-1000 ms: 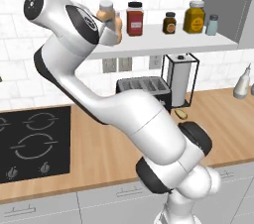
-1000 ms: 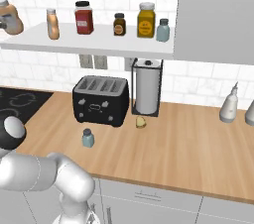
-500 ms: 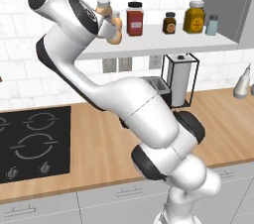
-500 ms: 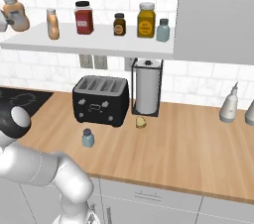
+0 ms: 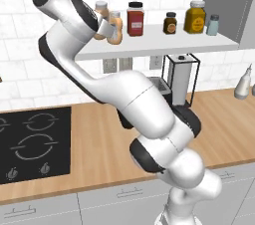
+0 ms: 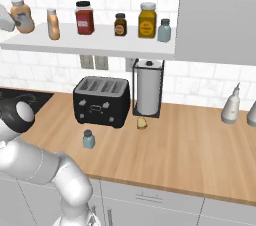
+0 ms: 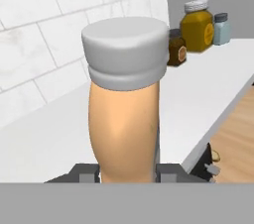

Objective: Put the shaker and condiment bottle from the counter next to their counterparts in the cabinet.

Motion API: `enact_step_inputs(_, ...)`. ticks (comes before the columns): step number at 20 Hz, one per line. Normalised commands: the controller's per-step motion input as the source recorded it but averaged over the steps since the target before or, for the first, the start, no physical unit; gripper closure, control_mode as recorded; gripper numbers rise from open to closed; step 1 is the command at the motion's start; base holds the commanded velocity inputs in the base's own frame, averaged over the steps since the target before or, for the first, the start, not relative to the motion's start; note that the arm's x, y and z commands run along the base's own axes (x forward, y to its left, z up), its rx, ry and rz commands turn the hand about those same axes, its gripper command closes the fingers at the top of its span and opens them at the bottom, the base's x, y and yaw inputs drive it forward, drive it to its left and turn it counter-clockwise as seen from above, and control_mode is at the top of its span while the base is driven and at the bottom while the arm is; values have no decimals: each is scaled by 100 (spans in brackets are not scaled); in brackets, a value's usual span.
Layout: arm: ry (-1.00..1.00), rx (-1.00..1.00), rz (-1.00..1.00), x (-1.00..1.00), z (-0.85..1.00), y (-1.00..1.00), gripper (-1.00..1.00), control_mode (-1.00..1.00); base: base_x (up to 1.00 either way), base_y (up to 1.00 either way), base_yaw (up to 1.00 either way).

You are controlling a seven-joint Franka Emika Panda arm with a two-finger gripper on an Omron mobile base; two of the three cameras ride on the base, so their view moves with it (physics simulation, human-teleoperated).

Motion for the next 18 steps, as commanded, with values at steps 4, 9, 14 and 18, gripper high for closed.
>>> enact_step_inputs(4, 2, 0, 6, 28, -10, 0, 100, -100, 0, 0, 0)
enact_step_inputs(9, 0, 0, 6, 31, -25, 0, 100, -100, 0, 0, 0)
enact_step_inputs(14, 0, 0, 7, 26, -31, 0, 100, -100, 0, 0, 0)
enact_step_inputs(18, 0, 0, 6, 21, -18, 0, 100, -100, 0, 0, 0)
